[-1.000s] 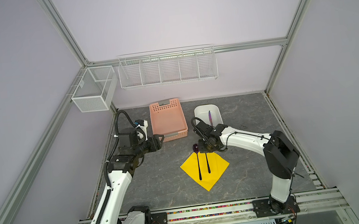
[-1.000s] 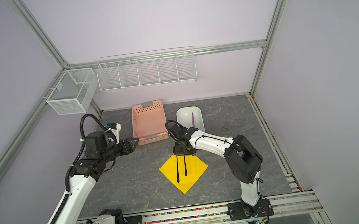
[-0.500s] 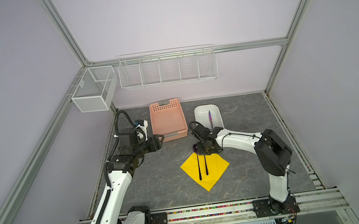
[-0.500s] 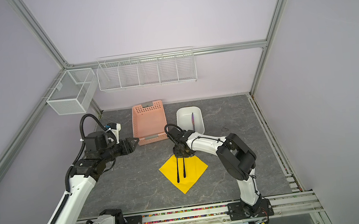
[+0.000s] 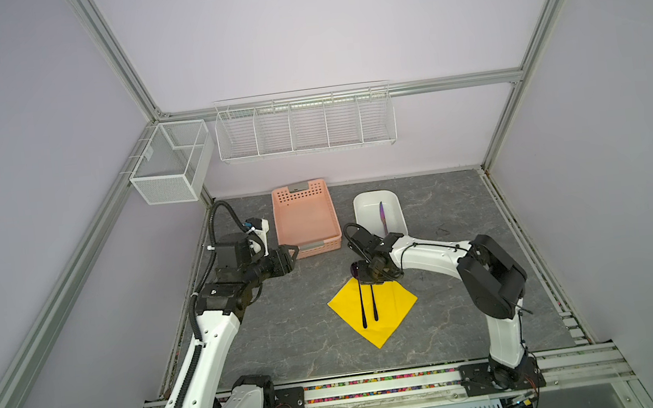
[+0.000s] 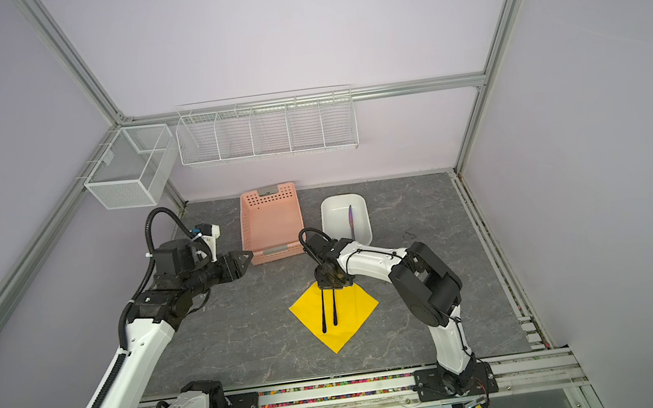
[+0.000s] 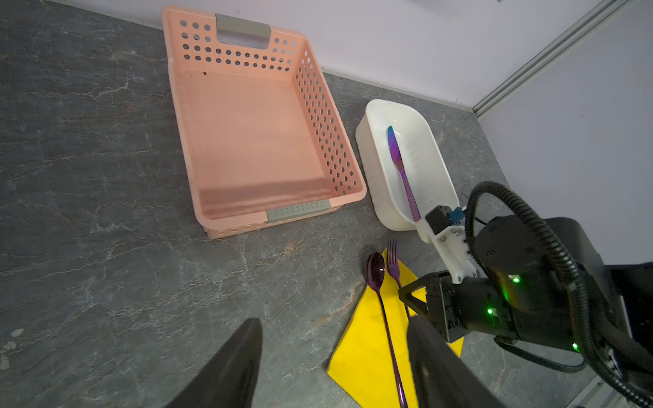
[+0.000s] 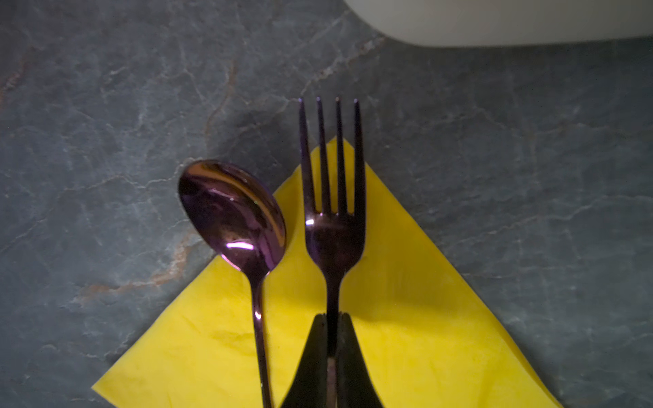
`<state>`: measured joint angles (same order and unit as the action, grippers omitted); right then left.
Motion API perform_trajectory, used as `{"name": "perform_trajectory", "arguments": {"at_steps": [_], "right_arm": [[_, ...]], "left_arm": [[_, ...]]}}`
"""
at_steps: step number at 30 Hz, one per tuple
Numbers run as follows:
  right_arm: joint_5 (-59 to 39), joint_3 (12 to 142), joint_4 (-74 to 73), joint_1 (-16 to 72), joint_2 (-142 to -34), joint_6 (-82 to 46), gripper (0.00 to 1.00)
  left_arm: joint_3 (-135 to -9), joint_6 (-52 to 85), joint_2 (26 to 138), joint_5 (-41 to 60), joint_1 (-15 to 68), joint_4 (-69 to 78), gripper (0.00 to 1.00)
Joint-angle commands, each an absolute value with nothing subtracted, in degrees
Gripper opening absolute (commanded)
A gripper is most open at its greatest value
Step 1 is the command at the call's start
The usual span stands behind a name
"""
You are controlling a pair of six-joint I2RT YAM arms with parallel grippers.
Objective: Place the utensils on the paper napkin and roll it up
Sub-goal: 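Lower the purple fork beside the spoon on the napkin and open the right gripper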
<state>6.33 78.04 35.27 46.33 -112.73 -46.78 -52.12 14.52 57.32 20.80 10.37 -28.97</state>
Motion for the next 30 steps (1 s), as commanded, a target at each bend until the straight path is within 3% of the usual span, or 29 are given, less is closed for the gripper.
{"name": "perform_trajectory", "arguments": {"at_steps": [1,30], "right_arm": [[5.63,78.27,35.23,47.02,-113.64,-48.29,0.07],[4.83,78.30,34.16,48.03,-113.91,-48.81,0.07]], "left_arm": [[-51.41,14.57,56.89,20.21,10.02,-28.92,0.66],[-51.25,14.62,56.83,20.04,10.02,-29.00,0.66]]}}
